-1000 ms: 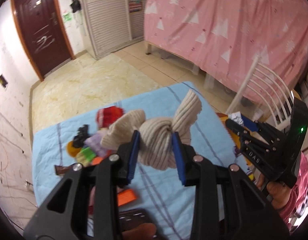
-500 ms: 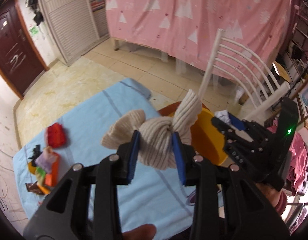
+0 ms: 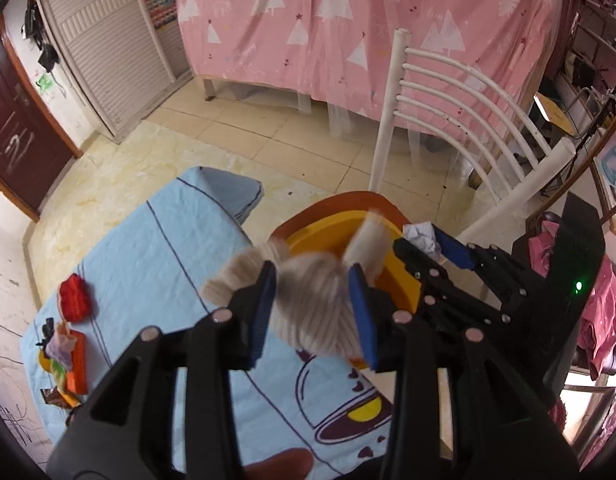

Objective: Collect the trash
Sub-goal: 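Carry the sock and grey cloth to the basin and open both tools, then move both tools back over the bedsheet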

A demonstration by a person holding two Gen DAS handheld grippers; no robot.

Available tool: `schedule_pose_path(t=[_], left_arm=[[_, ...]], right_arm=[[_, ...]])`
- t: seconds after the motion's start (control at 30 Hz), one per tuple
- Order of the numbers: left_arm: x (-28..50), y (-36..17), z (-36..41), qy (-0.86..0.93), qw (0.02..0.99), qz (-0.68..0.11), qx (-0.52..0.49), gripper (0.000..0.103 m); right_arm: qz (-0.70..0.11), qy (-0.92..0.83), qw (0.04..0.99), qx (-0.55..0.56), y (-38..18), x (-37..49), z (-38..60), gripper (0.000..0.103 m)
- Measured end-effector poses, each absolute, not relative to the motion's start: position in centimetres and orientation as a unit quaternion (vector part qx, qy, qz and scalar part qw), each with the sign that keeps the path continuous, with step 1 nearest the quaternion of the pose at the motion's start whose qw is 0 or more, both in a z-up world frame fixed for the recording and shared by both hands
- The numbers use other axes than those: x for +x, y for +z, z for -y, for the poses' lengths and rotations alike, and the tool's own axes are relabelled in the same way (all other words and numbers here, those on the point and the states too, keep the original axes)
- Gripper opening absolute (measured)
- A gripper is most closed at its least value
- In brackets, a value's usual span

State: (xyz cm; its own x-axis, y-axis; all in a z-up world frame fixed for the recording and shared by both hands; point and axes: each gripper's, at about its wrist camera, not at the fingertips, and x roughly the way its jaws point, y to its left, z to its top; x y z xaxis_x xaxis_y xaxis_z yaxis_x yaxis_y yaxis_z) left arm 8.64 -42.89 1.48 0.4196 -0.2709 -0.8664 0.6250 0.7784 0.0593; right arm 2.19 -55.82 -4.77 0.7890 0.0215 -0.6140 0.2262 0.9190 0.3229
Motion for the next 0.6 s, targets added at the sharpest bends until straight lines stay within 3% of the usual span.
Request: schedule_pose_path(t=[0.4,0.6], left_arm=[[9.1,2.7,41.1,-0.266,0.827,-0.462,0.177,0.038],[9.9,3.7,38.2,-0.254,0.835,-0.463,0.153,0.053]], right_arm=[[-0.353,-0.035,0.915,0.193,-6.0,3.7,54.3,0.031],[-0.348,-0.037,0.917,0.190,-5.4,3.8,53.9,0.041]])
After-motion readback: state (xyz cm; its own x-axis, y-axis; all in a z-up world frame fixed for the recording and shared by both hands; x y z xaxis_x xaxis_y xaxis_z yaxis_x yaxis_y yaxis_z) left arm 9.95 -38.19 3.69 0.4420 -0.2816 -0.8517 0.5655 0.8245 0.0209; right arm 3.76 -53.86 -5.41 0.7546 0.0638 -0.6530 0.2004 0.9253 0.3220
